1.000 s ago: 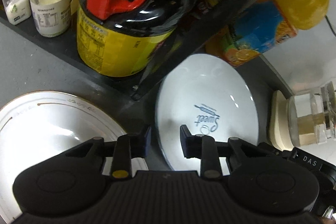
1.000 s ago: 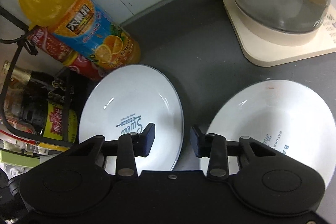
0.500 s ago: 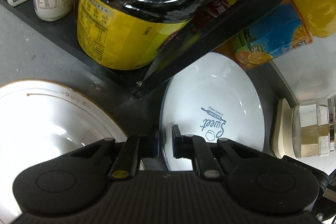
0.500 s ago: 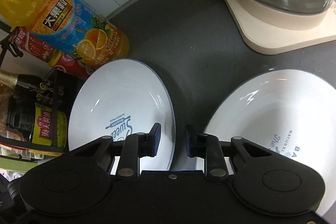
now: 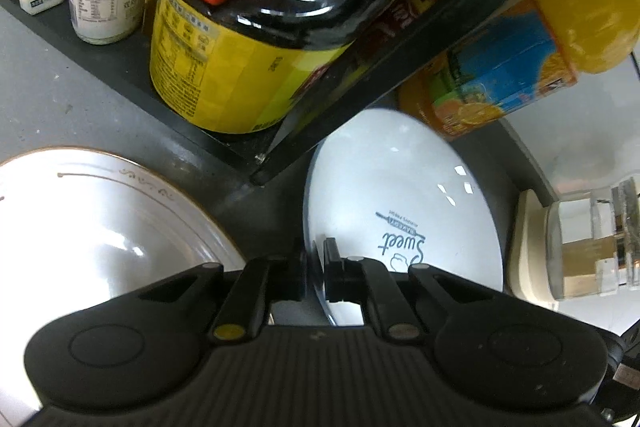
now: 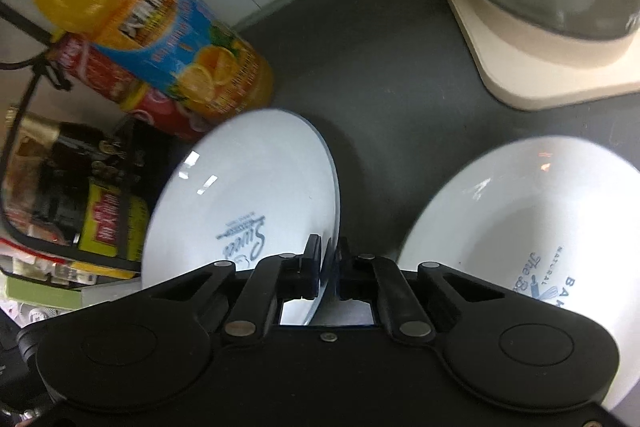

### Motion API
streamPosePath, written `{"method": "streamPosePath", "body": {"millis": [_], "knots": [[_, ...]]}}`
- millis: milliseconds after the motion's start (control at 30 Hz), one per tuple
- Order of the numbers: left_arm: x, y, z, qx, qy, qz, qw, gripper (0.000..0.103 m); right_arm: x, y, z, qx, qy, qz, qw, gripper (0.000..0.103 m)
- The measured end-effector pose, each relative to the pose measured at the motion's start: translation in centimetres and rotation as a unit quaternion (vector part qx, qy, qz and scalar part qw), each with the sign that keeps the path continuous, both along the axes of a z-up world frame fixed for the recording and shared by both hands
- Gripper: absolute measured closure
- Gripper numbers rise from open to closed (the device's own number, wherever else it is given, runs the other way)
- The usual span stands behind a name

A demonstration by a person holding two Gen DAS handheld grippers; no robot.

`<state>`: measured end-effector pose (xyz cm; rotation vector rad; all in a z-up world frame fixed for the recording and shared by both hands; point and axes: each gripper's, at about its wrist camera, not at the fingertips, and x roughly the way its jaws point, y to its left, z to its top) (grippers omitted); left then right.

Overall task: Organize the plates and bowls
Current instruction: 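Close both grippers on the 'Sweet' plate rim and lift it, then carry the 'Sweet' plate over the flower-pattern plate and lower it on top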

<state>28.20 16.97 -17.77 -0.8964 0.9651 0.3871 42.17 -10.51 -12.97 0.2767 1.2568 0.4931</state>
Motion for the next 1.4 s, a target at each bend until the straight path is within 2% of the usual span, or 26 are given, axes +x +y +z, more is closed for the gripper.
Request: {"method": "streamPosePath", "body": {"millis": [267, 867, 1400], "knots": [[-1.5, -0.6, 1.5, 0.000, -0.004, -0.002, 1.0000, 0.097, -2.0, -0.4, 2.1, -0.011, -0.015, 0.007, 1.000, 0.095], [-8.4, -1.6, 5.3, 0.012, -0.028, 0.000, 0.9995, 0.097, -9.0, -1.7, 7.0, 0.011, -0.041, 0.026, 0.999, 0.092], [-14.0, 0.9, 6.6, 0.029, -0.022, 0.026, 0.9990, 0.097, -14.0, 1.3, 8.0, 0.018, -0.043, 0.076, 0.996, 0.090]]}}
